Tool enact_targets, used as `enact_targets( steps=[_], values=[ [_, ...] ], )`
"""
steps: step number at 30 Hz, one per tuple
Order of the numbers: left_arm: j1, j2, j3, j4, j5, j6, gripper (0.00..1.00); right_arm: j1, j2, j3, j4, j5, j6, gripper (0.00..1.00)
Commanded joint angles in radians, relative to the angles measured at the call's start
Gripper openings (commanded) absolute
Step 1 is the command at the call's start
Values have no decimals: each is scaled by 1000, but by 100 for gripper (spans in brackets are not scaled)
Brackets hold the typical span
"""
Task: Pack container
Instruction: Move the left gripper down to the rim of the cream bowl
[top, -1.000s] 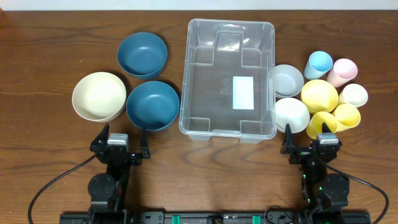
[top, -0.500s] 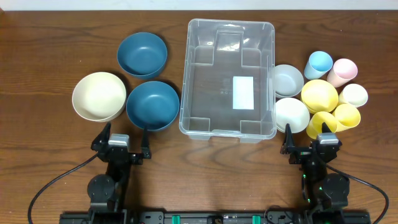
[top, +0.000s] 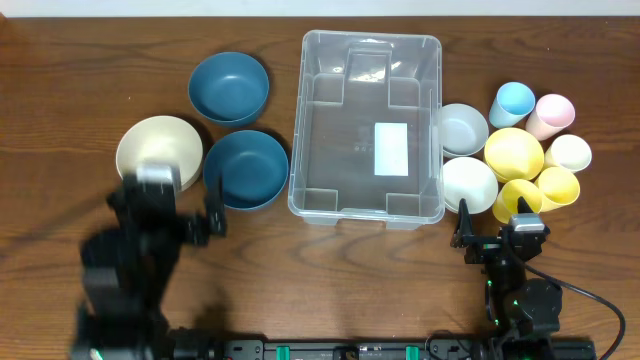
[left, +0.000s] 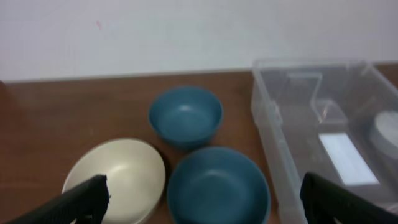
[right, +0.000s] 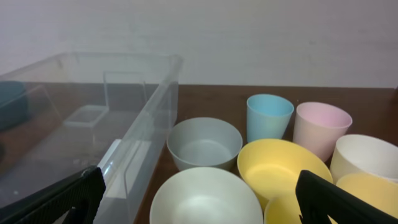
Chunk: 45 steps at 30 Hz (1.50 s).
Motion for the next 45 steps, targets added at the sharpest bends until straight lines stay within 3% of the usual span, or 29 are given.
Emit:
enact_targets(
  steps=[1,6,15,19,22,31,39,45],
  values=[
    [7,249,257,-153,39,28,98,-11,-6,-2,-5,0,-12,99],
    [7,510,507,-365,39,28,98,-11,-6,-2,-5,0,-12,99],
    [7,691,517,-462,39,25,98,-11,-6,-2,-5,0,-12,99],
    [29,743,518,-508,29,-125,98,-11,-6,-2,-5,0,-12,99],
    [84,764,517,-519,0,-250,98,-11,-6,-2,-5,0,-12,99],
    [364,765,514,-517,0,-435,98,-11,-6,-2,-5,0,-12,99],
    [626,770,443,-492,3,-493,98,-11,-6,-2,-5,0,-12,99],
    [671,776,315,-410,5,-492,98,-11,-6,-2,-5,0,-12,99]
  ],
)
